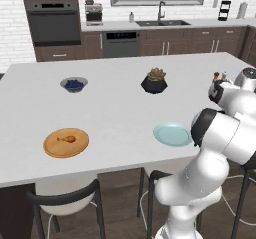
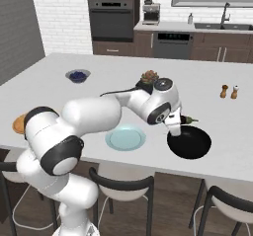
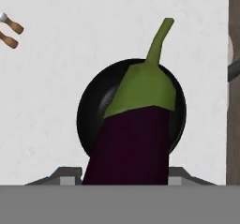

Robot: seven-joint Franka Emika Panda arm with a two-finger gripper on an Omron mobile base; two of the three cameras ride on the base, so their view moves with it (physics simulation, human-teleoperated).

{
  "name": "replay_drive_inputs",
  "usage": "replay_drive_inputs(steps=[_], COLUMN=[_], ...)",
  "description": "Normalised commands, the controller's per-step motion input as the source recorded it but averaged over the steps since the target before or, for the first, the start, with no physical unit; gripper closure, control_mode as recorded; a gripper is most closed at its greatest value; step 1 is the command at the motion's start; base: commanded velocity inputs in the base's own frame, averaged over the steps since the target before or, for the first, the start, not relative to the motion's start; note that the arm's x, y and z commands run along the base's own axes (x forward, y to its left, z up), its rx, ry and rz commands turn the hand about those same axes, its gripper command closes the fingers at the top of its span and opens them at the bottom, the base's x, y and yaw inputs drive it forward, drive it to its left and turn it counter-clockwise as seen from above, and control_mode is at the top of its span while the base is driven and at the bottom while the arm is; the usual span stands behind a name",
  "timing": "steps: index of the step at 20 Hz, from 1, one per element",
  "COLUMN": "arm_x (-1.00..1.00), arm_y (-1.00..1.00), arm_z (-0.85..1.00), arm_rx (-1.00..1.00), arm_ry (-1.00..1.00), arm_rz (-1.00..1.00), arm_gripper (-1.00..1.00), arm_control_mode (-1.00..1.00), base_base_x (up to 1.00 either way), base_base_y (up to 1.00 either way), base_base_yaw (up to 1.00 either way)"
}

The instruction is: Pick the chicken drumstick and eggplant from their plates and place them in the bowl. Then put the bowl in the fridge.

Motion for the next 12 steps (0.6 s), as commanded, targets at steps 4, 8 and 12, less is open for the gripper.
replay_drive_inputs(steps=[4, 8, 12], arm_x=[0.00, 0.08, 0.37], arm_y=[-0.68, -0.58, -0.40], arm_z=[-0.55, -0.51, -0.51], arm_rx=[0.07, 0.05, 0.00], arm_ry=[0.05, 0.02, 0.00], arm_rz=[0.07, 0.08, 0.06], arm_gripper=[1.00, 1.00, 1.00], arm_control_mode=[-1.00, -1.00, -1.00], base_base_x=[0.00, 0.00, 0.00], base_base_y=[0.00, 0.00, 0.00], base_base_yaw=[0.00, 0.00, 0.00])
